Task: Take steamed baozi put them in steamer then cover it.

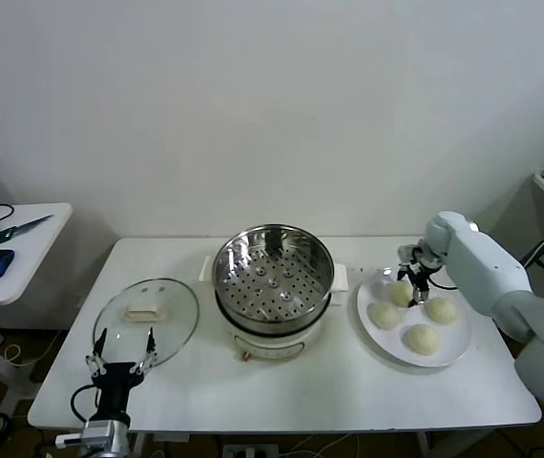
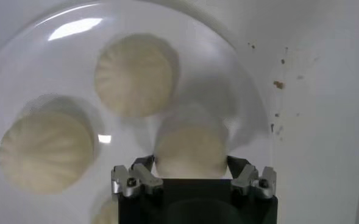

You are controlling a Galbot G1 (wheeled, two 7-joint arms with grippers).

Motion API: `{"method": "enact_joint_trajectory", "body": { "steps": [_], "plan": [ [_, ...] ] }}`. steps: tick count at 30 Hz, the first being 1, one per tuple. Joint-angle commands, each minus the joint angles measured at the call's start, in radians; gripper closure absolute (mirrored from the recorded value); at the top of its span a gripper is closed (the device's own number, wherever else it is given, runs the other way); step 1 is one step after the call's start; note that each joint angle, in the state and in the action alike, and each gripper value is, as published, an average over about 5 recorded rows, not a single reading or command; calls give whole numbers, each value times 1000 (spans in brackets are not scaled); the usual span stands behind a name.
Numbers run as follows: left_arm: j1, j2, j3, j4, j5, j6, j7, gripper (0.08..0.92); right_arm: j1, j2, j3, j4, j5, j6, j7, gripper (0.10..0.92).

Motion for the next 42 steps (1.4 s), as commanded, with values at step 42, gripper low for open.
{"method": "enact_joint_trajectory", "body": {
  "steps": [42],
  "plan": [
    [46, 6, 4, -39, -3, -9, 0, 177, 541, 244, -499, 614, 73, 414, -37, 330]
  ]
}}
